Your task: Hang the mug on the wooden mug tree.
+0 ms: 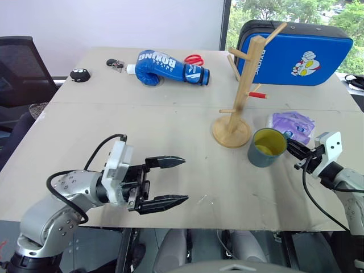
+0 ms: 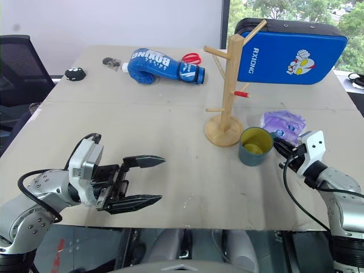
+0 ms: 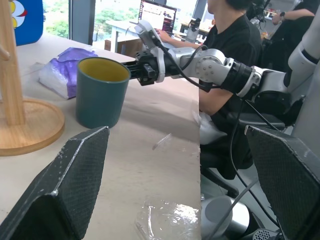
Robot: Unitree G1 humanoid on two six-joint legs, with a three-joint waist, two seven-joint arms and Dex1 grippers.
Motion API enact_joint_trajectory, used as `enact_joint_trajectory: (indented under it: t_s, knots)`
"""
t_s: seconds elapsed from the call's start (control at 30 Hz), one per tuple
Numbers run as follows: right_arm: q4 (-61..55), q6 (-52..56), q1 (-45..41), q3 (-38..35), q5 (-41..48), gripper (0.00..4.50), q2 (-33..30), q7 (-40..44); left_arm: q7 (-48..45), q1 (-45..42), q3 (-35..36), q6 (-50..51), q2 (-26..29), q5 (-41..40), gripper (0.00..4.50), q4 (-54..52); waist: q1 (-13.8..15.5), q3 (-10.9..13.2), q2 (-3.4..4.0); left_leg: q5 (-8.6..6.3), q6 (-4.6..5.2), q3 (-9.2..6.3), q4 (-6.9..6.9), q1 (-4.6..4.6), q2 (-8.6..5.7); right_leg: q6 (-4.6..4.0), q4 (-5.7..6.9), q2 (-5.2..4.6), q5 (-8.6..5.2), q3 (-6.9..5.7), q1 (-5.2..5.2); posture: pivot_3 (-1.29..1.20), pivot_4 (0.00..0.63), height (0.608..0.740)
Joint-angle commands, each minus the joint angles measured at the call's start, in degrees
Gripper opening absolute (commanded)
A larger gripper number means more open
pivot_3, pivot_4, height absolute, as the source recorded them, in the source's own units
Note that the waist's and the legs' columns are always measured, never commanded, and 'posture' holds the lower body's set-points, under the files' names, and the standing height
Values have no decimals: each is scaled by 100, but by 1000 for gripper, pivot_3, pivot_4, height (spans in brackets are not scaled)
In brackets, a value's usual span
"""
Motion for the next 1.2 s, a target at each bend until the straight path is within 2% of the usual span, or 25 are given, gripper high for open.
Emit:
enact_joint_trajectory:
  t_s: [0.03,0.47,0.73,1.2]
  knots:
    - [-285,30,14,-163,132,123,-45,-49,-5,-86,41,-95,-39,-5,4500,-41,0,0,0,0,0,1,0,0,0,0,0,0,0,1,0,0,150,740]
    - [-466,227,117,-370,347,123,-78,-209,-51,27,65,-189,-110,86,4500,28,3,0,0,0,0,0,0,-1,0,0,0,0,0,0,0,0,150,740]
    - [-405,371,295,-751,556,123,-80,-342,-14,35,82,-179,-136,55,4500,29,3,0,0,0,1,-1,0,-2,0,0,-1,0,0,0,0,0,150,740]
    - [-928,678,380,-1027,986,123,-101,-514,70,-112,-4,-142,-239,22,4500,78,1,0,0,-1,1,-1,0,-1,0,0,-1,0,0,0,0,0,150,740]
